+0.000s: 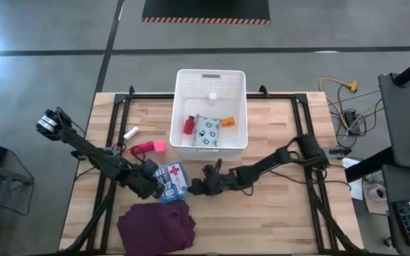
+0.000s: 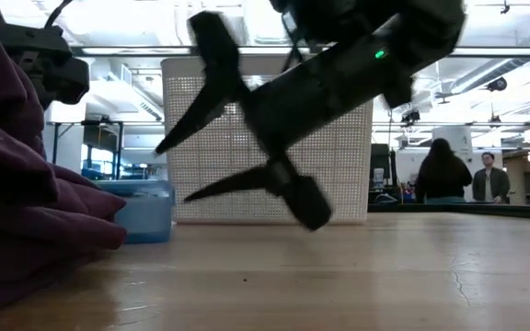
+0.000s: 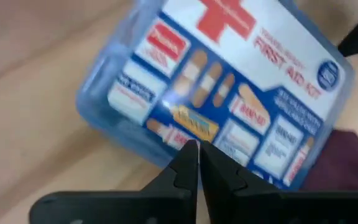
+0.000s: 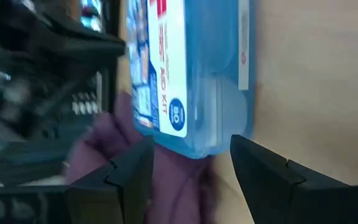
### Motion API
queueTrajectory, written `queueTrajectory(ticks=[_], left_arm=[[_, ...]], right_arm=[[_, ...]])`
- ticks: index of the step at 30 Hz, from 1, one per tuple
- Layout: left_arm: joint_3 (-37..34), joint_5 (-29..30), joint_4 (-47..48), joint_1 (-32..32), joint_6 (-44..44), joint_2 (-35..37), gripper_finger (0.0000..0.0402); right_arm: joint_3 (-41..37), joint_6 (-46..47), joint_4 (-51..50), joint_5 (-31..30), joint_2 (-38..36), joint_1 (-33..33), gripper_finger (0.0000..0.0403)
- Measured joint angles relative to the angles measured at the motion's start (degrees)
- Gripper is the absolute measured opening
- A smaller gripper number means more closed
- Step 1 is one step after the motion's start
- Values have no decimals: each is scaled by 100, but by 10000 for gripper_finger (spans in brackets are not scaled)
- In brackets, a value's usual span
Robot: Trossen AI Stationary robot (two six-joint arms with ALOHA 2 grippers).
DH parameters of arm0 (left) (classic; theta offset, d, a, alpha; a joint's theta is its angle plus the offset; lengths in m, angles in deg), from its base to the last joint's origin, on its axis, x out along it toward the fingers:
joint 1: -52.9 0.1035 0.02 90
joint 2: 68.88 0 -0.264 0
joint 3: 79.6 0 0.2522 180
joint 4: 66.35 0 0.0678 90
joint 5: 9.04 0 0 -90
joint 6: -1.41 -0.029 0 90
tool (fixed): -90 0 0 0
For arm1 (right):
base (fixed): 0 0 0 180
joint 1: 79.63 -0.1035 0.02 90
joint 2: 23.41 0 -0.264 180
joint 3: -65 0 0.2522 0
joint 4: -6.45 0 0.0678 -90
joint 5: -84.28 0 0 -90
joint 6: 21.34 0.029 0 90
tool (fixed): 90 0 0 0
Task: Pick & place medical supplies in basket/bin
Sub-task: Put the blue first aid kit into the white bin
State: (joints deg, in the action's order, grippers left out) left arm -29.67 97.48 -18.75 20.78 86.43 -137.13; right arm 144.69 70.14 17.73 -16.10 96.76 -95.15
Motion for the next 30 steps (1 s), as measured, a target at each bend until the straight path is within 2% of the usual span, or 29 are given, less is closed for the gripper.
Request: queueTrajectory(ticks=[6,11,16,23,27,30], left_arm=[[4,-266,22,-15,96,-47,0],[-89,-627,-70,-22,102,-341,0],[-170,-1136,-276,-231,164,-619,0],[-304,-1240,-832,-246,279,-767,0],[-321,-1241,-836,-198,268,-774,0],[-346,-1212,-843,-161,262,-769,0]], right_arm=[[827,-366,-154,548,625,158,203],[1056,-527,-313,848,773,187,203],[889,-689,-873,577,494,201,203],[873,-711,-971,651,370,251,203],[1143,-1699,-1092,393,5,248,203],[1478,-2211,-1579,332,-100,334,203]])
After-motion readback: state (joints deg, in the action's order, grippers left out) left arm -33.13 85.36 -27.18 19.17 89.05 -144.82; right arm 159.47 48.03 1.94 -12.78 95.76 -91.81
